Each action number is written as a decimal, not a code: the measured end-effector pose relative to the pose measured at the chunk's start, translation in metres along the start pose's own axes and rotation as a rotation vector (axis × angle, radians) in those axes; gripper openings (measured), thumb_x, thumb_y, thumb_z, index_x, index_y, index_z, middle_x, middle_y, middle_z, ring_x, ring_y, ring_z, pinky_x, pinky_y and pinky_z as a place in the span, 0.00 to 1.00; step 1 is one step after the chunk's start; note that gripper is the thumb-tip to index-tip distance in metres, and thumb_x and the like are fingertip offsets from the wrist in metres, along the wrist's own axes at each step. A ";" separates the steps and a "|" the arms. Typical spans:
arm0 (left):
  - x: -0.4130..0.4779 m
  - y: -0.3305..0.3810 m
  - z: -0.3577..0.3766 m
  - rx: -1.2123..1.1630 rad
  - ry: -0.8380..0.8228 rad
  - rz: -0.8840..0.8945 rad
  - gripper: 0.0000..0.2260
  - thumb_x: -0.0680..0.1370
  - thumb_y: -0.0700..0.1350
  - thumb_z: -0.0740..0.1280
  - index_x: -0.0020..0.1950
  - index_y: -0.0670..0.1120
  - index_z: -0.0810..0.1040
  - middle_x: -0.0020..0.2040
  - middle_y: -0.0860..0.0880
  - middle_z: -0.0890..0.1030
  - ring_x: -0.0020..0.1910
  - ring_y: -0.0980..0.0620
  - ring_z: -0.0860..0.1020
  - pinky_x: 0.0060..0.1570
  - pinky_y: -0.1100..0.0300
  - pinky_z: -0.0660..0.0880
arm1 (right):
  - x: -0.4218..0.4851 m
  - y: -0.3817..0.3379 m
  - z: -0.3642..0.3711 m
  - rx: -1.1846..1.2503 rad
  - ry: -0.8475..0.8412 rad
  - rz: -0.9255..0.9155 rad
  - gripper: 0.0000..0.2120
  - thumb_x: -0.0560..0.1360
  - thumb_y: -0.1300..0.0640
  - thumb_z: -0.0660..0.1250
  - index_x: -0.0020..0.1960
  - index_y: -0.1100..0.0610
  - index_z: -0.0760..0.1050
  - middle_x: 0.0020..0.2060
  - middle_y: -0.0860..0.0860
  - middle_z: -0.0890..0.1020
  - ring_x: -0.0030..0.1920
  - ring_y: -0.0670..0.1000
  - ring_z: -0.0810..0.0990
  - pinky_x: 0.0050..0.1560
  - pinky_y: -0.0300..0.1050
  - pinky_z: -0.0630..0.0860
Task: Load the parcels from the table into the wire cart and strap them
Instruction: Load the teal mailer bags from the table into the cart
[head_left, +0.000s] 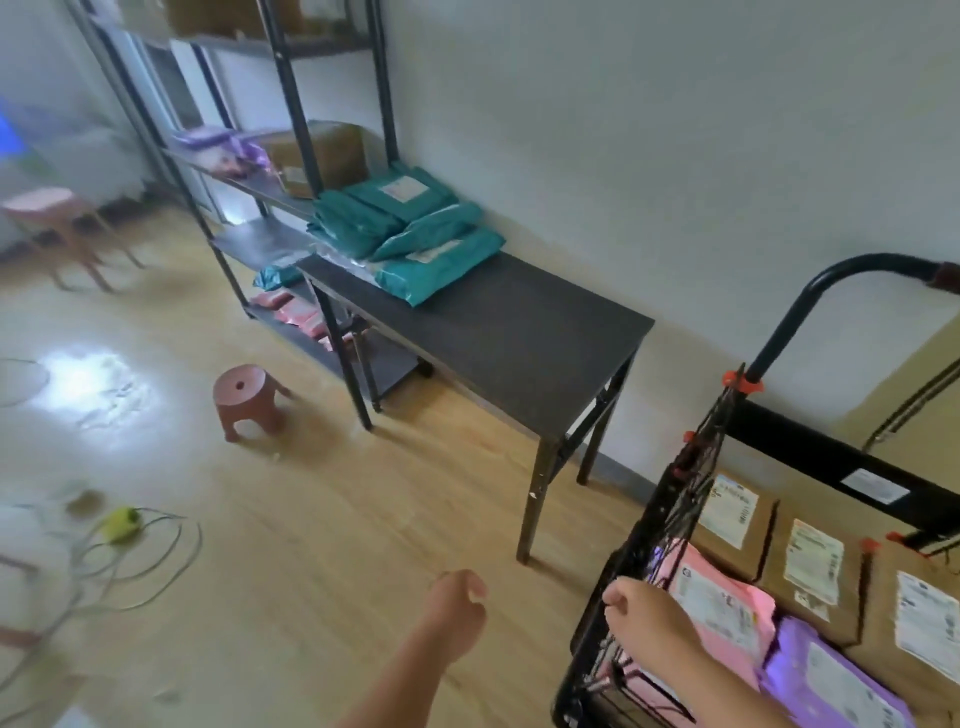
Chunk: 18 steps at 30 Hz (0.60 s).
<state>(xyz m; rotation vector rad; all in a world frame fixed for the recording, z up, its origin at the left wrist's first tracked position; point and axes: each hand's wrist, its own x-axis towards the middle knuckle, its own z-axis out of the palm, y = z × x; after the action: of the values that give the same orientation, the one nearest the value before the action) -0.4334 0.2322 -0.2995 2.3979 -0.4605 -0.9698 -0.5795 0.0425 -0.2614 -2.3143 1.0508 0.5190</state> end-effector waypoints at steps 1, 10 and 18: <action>-0.001 -0.010 -0.008 -0.007 0.002 -0.002 0.16 0.75 0.36 0.60 0.59 0.49 0.77 0.62 0.49 0.73 0.60 0.53 0.73 0.53 0.69 0.66 | -0.001 -0.014 0.006 -0.034 0.001 -0.007 0.11 0.81 0.52 0.56 0.58 0.47 0.76 0.53 0.45 0.81 0.54 0.49 0.79 0.54 0.42 0.75; -0.003 -0.080 -0.085 0.031 0.084 0.002 0.16 0.78 0.39 0.61 0.64 0.47 0.76 0.65 0.46 0.73 0.66 0.49 0.72 0.60 0.65 0.66 | -0.003 -0.127 0.042 -0.246 0.001 -0.185 0.11 0.81 0.52 0.59 0.61 0.49 0.75 0.58 0.46 0.80 0.56 0.49 0.79 0.53 0.42 0.75; 0.012 -0.099 -0.120 0.040 0.092 -0.001 0.18 0.78 0.38 0.60 0.66 0.47 0.74 0.67 0.46 0.72 0.66 0.48 0.72 0.58 0.61 0.68 | 0.023 -0.180 0.042 -0.298 0.031 -0.253 0.12 0.82 0.53 0.60 0.64 0.51 0.75 0.59 0.48 0.79 0.56 0.49 0.78 0.55 0.43 0.77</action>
<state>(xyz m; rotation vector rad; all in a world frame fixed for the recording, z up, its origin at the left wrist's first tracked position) -0.3274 0.3468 -0.2884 2.4671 -0.4492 -0.8534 -0.4313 0.1543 -0.2499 -2.6753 0.7170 0.5704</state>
